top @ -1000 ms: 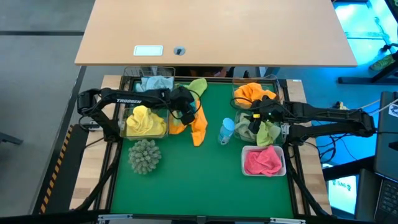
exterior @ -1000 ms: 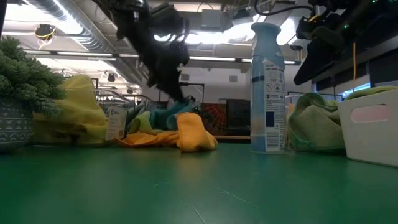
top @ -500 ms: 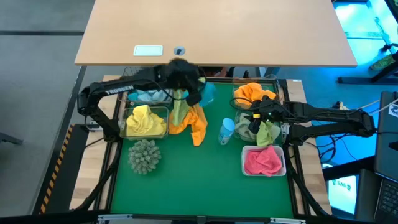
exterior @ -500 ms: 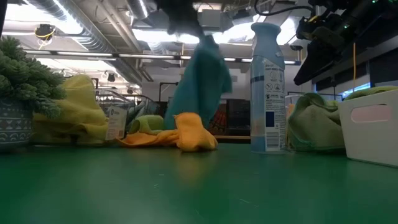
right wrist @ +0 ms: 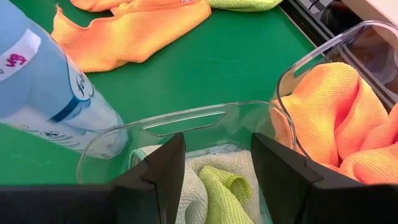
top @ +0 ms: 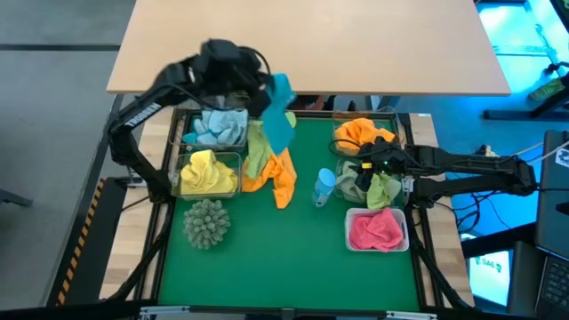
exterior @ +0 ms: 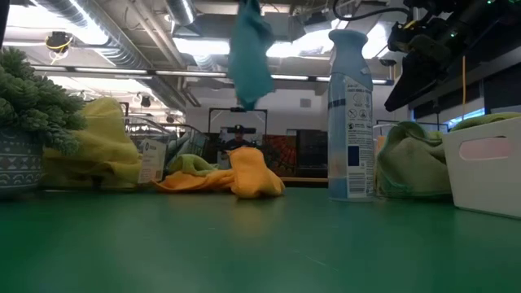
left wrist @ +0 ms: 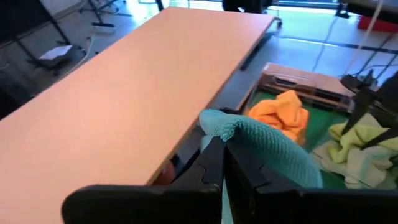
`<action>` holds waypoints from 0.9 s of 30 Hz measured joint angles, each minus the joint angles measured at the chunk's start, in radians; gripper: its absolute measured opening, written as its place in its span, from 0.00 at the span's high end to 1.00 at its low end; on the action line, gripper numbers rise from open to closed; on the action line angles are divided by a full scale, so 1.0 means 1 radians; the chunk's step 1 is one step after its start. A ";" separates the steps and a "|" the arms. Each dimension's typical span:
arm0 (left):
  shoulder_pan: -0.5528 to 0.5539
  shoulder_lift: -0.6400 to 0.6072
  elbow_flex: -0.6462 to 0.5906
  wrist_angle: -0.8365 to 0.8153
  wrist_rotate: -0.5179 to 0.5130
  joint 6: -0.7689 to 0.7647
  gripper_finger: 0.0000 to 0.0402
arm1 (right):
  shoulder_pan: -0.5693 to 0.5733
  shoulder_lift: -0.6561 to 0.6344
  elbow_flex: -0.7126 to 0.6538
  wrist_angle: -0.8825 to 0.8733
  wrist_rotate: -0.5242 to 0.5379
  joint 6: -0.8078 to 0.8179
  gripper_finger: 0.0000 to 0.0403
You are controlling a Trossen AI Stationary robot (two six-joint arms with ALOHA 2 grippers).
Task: Sort microfiber towel by color & place in baskets
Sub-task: Put the blue microfiber towel into the gold wire basket
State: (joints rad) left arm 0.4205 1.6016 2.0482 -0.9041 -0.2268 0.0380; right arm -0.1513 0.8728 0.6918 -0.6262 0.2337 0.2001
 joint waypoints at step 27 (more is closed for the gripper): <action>0.251 0.001 0.073 -0.655 -0.224 -0.065 1.00 | 0.000 0.000 0.000 0.000 0.000 0.000 0.55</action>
State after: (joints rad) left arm 0.6713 1.6026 2.1210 -1.5592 -0.4506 -0.0274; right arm -0.1511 0.8730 0.6922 -0.6264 0.2337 0.2002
